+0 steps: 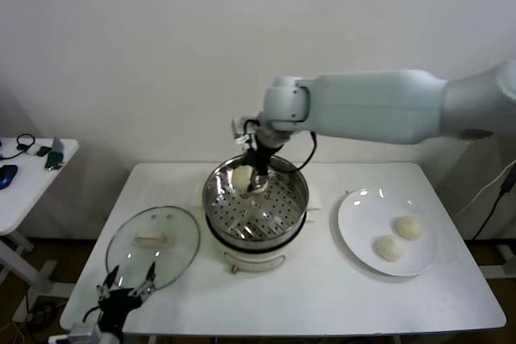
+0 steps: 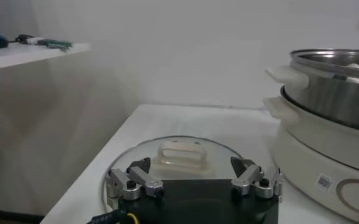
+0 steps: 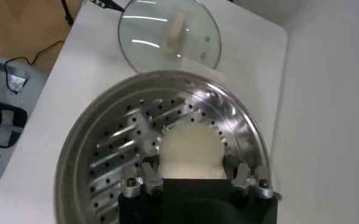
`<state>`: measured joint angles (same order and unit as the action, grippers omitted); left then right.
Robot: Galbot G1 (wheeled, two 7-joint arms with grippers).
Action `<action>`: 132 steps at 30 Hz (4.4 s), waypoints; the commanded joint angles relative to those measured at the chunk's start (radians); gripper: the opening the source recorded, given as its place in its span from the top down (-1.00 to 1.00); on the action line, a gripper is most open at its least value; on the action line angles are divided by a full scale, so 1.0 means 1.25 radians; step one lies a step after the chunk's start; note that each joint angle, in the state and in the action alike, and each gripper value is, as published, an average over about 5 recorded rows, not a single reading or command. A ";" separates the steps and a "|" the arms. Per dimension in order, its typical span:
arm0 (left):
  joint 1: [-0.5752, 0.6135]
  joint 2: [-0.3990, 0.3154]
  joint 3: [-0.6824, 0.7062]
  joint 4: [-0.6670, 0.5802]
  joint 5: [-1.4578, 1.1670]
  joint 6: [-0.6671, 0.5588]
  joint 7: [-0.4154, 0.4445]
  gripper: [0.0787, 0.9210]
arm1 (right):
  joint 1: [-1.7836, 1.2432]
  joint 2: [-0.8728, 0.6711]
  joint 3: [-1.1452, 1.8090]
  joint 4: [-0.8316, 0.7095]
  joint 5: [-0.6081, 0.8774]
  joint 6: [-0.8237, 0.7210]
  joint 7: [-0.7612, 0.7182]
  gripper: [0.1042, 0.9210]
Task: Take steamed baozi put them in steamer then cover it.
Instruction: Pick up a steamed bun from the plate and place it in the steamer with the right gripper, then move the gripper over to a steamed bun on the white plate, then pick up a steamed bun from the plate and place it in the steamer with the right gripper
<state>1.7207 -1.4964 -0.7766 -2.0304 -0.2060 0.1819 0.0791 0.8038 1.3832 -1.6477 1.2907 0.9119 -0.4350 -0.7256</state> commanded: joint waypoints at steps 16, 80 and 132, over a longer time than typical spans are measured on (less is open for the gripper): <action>0.007 -0.003 -0.003 -0.008 0.001 0.004 0.000 -0.77 | 0.006 0.008 -0.028 -0.032 -0.064 0.043 -0.035 -0.74; 0.022 -0.018 0.005 -0.022 0.026 0.012 -0.002 -0.77 | -0.309 -0.619 0.116 -0.005 -0.495 0.161 -0.134 -0.47; 0.026 -0.015 -0.026 -0.036 0.000 0.013 -0.005 -0.77 | -0.122 0.007 0.027 0.073 -0.716 0.537 -0.163 -0.45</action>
<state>1.7523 -1.5136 -0.8094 -2.0770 -0.2055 0.1986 0.0732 0.7647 1.3341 -1.6189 1.4743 0.1079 0.2213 -0.9402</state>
